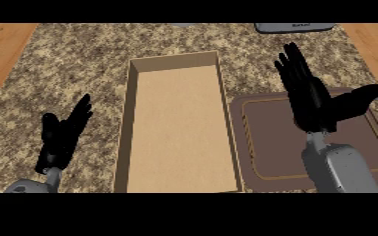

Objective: Pick the cupcake from the tray and place it in the cardboard box

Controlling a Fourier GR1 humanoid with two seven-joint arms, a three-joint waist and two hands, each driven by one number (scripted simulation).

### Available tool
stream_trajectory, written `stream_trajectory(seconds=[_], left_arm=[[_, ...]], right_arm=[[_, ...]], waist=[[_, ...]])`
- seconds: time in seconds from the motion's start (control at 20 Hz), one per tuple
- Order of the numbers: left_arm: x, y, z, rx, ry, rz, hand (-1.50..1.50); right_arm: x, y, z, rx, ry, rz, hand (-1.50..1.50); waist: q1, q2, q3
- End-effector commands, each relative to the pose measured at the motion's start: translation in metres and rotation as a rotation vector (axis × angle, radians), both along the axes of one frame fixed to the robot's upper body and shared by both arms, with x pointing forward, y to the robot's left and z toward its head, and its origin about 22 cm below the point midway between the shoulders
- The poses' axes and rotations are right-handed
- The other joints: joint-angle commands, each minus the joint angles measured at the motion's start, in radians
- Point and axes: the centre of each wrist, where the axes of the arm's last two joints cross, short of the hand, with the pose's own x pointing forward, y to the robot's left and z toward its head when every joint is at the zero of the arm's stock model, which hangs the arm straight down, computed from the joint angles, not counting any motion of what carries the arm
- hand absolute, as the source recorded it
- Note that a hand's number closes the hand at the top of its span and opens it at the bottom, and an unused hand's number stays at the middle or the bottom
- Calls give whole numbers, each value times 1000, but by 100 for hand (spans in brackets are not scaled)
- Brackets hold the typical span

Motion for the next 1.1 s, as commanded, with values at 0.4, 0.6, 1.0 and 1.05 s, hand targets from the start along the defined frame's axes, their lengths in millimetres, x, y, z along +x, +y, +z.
stream_trajectory(seconds=[0.4, 0.6, 1.0, 1.05], left_arm=[[6, 2, 22, 156, -218, -4, 0], [-4, -2, 18, 160, -226, -5, 0], [0, -7, 13, 148, -218, 8, 0], [-5, 6, 25, 165, -232, 3, 0]], right_arm=[[2, -144, 3, -456, -61, -794, 150], [-9, -109, -48, -319, -149, -867, -150], [-35, -172, -15, -840, 80, -593, -150], [-43, -171, -10, -880, 105, -573, -150]], waist=[[34, 10, -46], [40, 2, -42], [27, 3, -48], [28, -4, -48]])
